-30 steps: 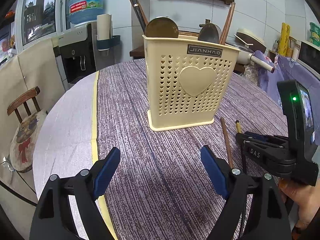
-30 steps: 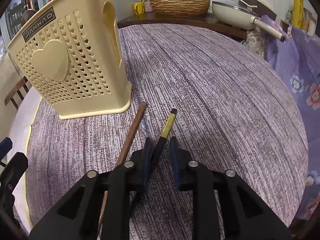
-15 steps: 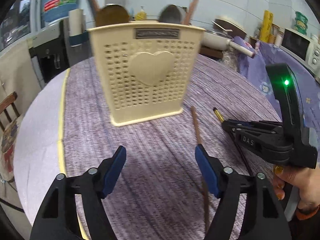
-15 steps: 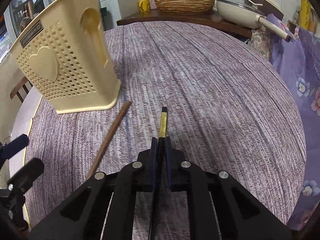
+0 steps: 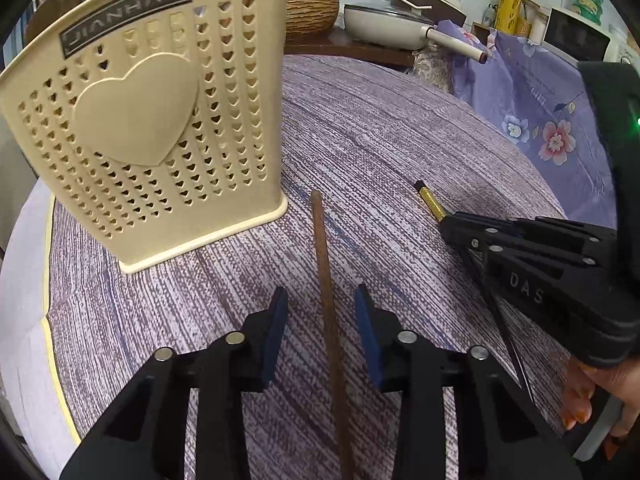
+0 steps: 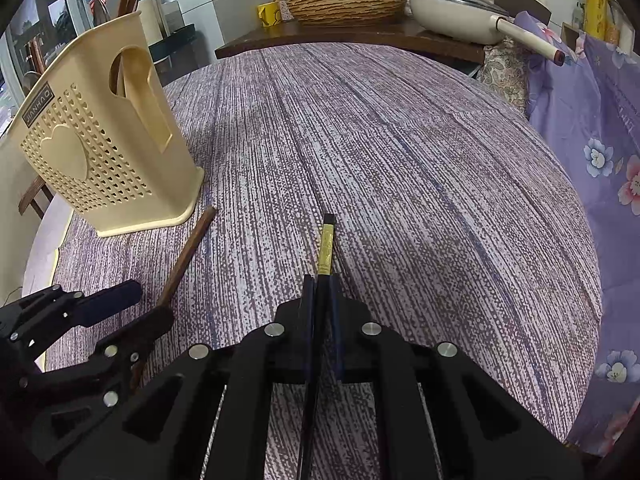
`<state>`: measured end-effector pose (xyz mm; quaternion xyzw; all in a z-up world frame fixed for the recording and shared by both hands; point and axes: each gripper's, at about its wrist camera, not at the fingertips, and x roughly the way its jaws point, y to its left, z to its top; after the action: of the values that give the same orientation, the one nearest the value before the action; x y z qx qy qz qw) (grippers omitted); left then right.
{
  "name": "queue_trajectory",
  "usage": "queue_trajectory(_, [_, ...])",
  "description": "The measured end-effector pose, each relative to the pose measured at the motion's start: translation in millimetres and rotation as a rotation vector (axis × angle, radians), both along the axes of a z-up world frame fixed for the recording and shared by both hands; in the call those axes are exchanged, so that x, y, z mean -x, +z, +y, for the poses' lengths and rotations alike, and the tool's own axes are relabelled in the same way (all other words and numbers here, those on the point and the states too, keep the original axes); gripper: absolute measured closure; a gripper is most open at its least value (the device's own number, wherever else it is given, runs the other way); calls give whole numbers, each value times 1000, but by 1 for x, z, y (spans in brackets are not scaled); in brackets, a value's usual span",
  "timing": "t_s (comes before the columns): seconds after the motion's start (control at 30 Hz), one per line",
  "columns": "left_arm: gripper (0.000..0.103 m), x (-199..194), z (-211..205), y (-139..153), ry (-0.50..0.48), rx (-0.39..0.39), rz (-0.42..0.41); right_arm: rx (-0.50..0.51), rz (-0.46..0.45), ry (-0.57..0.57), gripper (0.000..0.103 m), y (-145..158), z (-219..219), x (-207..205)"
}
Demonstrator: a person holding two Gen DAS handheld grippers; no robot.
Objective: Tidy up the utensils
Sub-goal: 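Grasp a black gold-tipped chopstick with the right tool while the left grips a wooden chopstick, then lift both chopsticks and lower them into the cream holder with both tools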
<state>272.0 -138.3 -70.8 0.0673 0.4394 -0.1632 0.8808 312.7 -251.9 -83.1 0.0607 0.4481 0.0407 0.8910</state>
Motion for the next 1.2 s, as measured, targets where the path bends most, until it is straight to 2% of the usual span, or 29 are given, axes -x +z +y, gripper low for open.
queue_trajectory(0.23, [80, -13, -10, -1, 2, -40, -16, 0, -1, 2, 94, 0, 0, -1])
queue_trajectory(0.4, [93, -17, -10, -1, 7, -64, -33, 2, -2, 1, 94, 0, 0, -1])
queue_trajectory(0.9, [95, -12, 4, 6, 36, 1, -29, -8, -6, -10, 94, 1, 0, -1])
queue_trajectory(1.03, [95, -7, 12, 17, 45, 34, -46, -39, -23, -12, 95, 5, -3, 1])
queue_trajectory(1.2, [95, 5, 27, 39, 53, 97, -83, -131, -76, 11, 95, 22, -6, 10])
